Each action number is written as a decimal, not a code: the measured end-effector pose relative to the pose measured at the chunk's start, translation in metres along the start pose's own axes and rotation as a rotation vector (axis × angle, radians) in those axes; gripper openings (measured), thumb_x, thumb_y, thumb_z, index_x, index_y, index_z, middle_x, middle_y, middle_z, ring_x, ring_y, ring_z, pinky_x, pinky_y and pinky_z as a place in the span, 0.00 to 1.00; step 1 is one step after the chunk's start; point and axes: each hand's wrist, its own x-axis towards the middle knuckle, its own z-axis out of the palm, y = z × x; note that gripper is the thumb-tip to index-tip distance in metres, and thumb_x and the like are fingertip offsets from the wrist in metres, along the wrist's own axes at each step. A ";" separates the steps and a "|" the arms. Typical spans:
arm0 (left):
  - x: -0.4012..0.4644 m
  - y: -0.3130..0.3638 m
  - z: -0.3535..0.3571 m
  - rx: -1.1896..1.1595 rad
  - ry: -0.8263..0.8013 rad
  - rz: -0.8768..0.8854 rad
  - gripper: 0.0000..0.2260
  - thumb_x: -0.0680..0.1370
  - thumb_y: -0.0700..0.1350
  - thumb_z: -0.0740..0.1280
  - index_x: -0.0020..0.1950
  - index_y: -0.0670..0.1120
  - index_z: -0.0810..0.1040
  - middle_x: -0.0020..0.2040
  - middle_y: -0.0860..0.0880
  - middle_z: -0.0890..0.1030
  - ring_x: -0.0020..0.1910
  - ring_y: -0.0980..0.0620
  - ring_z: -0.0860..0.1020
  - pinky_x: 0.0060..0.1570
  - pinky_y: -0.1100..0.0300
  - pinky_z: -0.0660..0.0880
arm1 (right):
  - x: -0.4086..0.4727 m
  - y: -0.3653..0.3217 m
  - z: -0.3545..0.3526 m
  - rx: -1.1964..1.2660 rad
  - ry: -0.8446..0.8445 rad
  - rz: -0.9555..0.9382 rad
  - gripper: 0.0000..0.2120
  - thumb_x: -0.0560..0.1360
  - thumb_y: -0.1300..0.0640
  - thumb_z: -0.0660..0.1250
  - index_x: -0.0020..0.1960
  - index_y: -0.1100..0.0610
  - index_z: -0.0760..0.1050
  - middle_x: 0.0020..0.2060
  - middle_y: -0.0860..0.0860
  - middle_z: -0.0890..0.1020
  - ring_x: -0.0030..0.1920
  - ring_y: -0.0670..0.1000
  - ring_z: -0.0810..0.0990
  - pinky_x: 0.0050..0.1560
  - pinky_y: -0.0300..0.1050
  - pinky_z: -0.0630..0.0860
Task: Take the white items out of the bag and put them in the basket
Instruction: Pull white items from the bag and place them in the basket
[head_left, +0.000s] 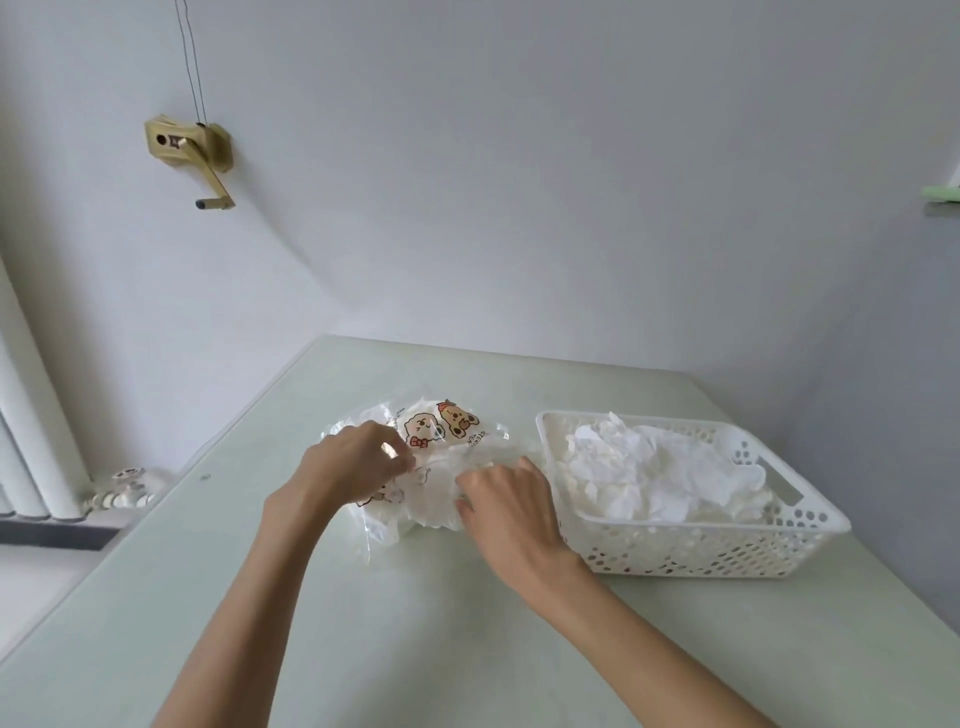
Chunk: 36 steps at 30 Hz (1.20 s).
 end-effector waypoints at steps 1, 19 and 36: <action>0.000 -0.005 -0.001 -0.052 -0.014 0.058 0.05 0.77 0.53 0.67 0.52 0.56 0.77 0.52 0.55 0.80 0.52 0.54 0.78 0.52 0.57 0.71 | 0.002 -0.003 0.004 -0.009 -0.038 -0.006 0.12 0.60 0.62 0.76 0.28 0.51 0.74 0.25 0.50 0.79 0.28 0.52 0.77 0.37 0.41 0.62; 0.003 0.004 0.020 -0.071 -0.243 0.296 0.45 0.67 0.58 0.76 0.77 0.61 0.54 0.76 0.64 0.55 0.75 0.60 0.55 0.75 0.56 0.53 | -0.028 0.023 -0.017 1.207 0.195 0.324 0.03 0.78 0.59 0.65 0.46 0.56 0.74 0.38 0.49 0.84 0.40 0.46 0.84 0.41 0.39 0.77; 0.005 0.008 0.024 -0.029 -0.105 0.295 0.39 0.67 0.56 0.76 0.74 0.62 0.61 0.71 0.58 0.69 0.70 0.54 0.67 0.67 0.56 0.64 | -0.028 0.034 -0.035 0.370 0.022 0.131 0.10 0.75 0.57 0.66 0.35 0.51 0.77 0.38 0.52 0.78 0.41 0.56 0.77 0.38 0.45 0.67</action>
